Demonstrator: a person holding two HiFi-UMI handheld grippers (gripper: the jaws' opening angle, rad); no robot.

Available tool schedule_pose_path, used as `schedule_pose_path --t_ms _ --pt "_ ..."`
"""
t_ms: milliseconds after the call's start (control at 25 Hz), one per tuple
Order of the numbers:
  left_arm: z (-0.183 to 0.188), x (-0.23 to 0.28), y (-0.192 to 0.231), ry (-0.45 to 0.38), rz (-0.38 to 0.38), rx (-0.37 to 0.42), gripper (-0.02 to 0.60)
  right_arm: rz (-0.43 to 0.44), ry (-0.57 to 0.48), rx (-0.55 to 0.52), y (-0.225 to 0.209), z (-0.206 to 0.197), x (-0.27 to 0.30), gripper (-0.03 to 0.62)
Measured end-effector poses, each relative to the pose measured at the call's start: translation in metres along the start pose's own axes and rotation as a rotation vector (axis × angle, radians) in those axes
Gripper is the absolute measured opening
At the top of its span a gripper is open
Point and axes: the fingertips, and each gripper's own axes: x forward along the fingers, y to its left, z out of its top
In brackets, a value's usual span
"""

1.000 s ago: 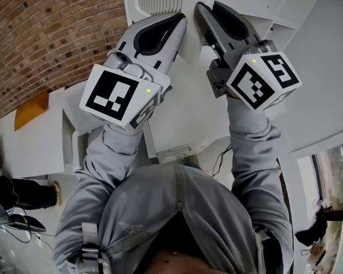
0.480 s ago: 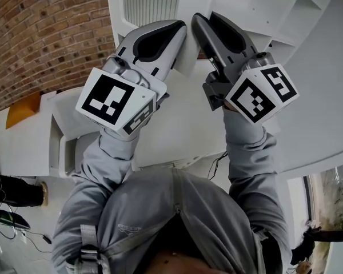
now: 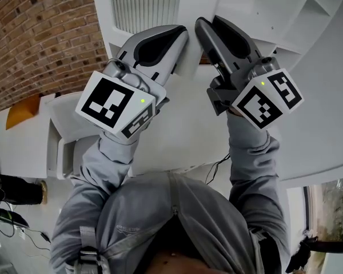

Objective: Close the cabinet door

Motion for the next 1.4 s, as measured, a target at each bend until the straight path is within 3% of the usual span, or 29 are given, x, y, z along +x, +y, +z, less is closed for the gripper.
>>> schedule_pose_path --t_ms 680,1400 --pt "-0.041 0.058 0.032 0.038 0.064 0.002 0.005 0.152 0.042 0.05 -0.067 -0.02 0.022 0.095" --pt "-0.059 0.092 0.06 0.077 0.13 0.034 0.005 0.257 0.057 0.075 -0.111 -0.033 0.049 0.1"
